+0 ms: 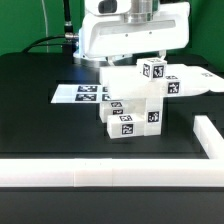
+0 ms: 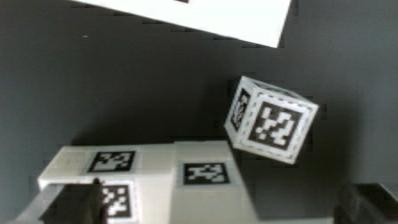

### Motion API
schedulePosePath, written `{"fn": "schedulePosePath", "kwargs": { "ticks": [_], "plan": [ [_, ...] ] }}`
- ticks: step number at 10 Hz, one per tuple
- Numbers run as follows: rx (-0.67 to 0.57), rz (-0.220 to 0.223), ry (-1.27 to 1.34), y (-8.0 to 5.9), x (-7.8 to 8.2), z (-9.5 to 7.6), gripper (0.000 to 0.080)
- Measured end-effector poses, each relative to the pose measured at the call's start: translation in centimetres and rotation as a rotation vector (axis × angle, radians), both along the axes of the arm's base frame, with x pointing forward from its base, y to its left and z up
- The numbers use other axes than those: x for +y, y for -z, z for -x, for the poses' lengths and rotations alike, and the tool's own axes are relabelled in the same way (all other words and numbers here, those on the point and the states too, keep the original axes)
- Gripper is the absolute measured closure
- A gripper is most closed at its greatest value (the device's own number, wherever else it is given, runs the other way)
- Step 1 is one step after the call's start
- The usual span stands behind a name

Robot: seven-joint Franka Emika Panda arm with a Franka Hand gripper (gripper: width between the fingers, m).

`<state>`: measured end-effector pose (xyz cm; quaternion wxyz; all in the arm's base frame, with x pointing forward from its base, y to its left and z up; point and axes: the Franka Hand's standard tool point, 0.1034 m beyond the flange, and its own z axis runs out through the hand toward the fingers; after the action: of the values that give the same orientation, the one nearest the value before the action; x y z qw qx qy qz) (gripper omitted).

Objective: Assemble chair

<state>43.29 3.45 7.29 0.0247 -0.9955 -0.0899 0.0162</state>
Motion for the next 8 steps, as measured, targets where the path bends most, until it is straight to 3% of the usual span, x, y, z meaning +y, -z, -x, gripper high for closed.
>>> {"fn": "schedulePosePath", "kwargs": {
  "ticks": [8],
  "plan": [
    [-0.073,0.036,0.017,-0.1,-2.1,-9.0,0.0150]
  ]
}}
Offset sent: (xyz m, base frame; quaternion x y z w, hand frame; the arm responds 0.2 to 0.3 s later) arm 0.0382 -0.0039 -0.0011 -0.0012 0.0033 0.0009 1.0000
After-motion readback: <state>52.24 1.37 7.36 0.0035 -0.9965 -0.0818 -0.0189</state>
